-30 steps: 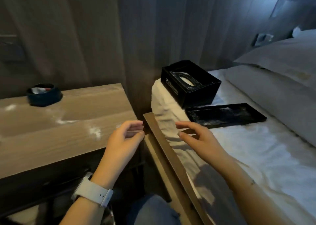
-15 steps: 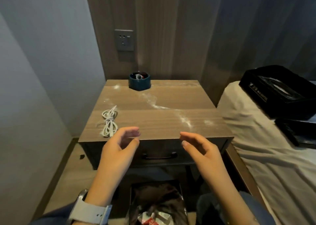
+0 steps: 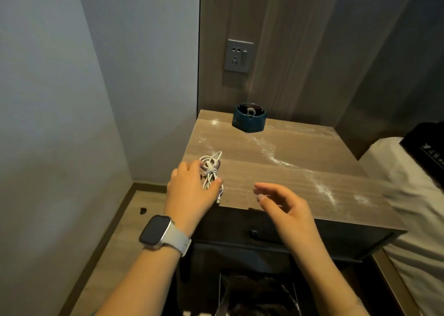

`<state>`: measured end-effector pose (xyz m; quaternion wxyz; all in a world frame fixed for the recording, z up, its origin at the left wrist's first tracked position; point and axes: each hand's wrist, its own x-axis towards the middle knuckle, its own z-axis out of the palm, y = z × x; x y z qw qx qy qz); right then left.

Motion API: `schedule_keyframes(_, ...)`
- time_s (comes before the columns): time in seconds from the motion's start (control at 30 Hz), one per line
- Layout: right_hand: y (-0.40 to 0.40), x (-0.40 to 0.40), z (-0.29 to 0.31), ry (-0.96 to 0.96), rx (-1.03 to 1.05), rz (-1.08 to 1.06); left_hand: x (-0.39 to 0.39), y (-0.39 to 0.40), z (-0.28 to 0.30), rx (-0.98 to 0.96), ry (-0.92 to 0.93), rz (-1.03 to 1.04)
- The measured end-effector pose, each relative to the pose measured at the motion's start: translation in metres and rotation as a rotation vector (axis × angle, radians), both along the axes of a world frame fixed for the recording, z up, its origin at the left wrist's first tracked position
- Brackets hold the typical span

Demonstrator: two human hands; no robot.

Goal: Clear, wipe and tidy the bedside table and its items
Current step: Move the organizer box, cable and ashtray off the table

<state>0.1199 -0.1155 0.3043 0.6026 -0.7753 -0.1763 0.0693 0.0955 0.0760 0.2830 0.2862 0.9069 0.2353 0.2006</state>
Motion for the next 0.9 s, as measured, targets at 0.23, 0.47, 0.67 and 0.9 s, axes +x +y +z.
schedule_keyframes(0.23, 0.023, 0.049, 0.014, -0.012, -0.064, 0.014, 0.043, 0.003, 0.011, 0.105, 0.245, -0.063)
schedule_keyframes(0.47, 0.042, 0.141, 0.018, -0.146, -0.251, -0.005, 0.046, 0.023, 0.027, -0.278, -0.010, 0.014)
schedule_keyframes(0.67, 0.073, 0.228, 0.011, -0.162, -0.418, -0.077, 0.056, 0.056, 0.042, -1.014, -0.260, -0.006)
schedule_keyframes(0.9, 0.103, 0.275, 0.008, -0.193, -0.496, -0.062, 0.055, 0.056, 0.037, -1.656, -0.406, -0.124)
